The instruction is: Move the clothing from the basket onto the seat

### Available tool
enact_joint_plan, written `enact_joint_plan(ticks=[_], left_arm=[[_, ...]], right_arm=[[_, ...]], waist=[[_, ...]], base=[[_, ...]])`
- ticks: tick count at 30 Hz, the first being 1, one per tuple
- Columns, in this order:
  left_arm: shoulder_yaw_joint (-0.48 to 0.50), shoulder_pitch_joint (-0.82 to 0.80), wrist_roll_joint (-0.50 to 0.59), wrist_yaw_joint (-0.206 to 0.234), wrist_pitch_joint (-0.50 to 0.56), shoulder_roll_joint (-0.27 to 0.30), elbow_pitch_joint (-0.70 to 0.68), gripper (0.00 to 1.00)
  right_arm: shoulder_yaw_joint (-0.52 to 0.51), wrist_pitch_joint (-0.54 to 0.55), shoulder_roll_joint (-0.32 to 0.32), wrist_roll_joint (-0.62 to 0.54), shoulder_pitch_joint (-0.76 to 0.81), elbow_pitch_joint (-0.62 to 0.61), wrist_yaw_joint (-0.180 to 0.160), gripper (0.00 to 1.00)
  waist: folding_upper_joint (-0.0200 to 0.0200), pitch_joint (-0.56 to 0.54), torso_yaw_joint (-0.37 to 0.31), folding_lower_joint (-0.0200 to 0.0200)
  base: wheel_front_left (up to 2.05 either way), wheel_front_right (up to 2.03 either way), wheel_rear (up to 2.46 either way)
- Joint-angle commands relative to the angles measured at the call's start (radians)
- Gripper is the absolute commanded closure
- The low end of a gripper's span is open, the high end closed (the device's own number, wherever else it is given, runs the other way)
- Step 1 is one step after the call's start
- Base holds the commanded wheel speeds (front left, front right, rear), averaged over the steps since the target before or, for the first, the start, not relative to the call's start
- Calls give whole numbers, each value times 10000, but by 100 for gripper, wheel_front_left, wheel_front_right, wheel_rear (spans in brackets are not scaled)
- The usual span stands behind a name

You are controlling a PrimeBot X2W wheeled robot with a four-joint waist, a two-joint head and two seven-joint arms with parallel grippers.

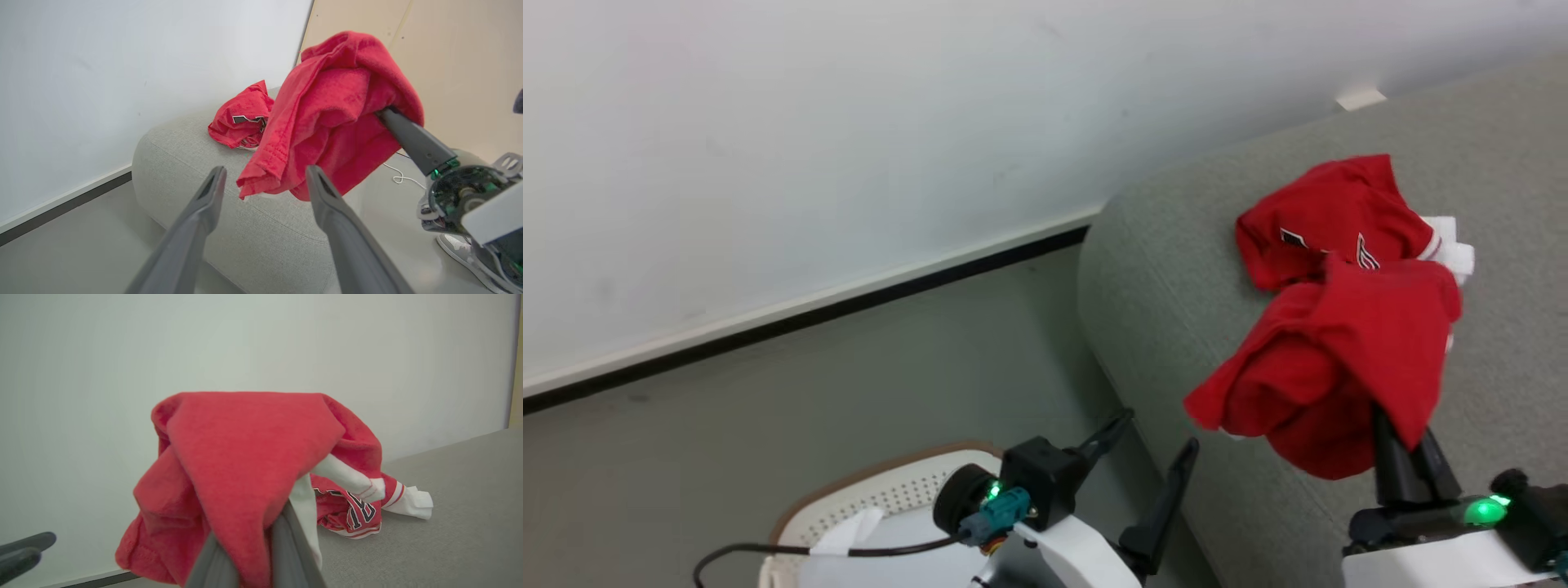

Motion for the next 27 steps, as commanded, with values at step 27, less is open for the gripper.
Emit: enact_joint_plan(ticks=[27], left_arm=[[-57,-2954,1107,-1428,586,1416,-1656,0]], right_arm=[[-6664,4,-1160,1189,-8875,4915,-22,100]], waist=[[-1,6832,1701,0]], base=[[0,0,0]])
